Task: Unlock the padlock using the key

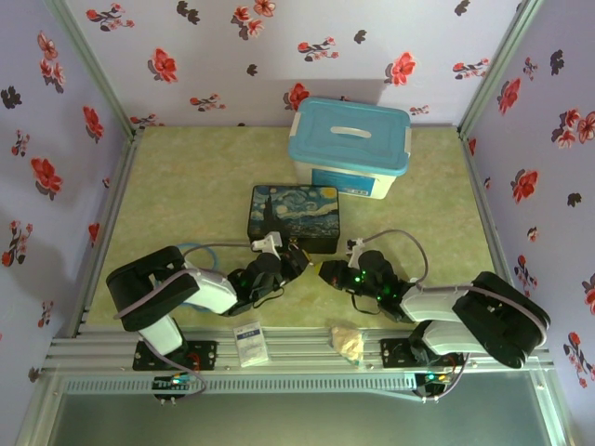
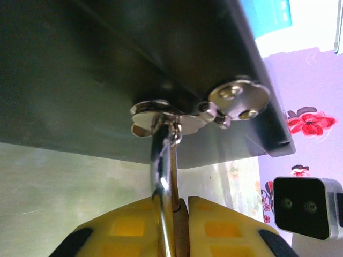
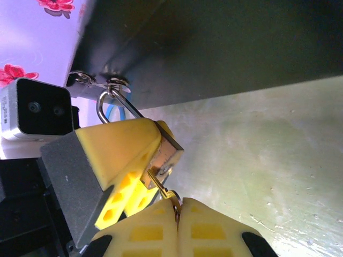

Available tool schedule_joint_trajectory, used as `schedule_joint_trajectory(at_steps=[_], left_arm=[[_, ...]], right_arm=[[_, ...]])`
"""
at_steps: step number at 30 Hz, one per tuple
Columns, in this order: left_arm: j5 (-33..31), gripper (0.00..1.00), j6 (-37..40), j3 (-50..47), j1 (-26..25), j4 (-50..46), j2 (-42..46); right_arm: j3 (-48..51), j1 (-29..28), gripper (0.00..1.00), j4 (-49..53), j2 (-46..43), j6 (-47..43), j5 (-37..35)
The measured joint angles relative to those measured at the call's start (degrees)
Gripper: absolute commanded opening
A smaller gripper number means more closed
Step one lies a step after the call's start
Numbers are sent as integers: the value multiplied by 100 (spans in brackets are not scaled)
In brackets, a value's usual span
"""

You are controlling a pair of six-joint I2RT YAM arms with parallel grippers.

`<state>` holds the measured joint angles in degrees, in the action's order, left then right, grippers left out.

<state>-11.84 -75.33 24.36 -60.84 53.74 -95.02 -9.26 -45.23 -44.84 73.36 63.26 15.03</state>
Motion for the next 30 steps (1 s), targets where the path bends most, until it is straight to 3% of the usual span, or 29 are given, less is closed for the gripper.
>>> schedule_joint_trajectory(at_steps=[17,30], left_arm=[[48,0,-175,0,2,205,2],[52,0,-498,-76,11,525,2]], right_arm=[[225,24,0,699,-1073,-17,-155],[219,24,0,70,-111,44,-149]])
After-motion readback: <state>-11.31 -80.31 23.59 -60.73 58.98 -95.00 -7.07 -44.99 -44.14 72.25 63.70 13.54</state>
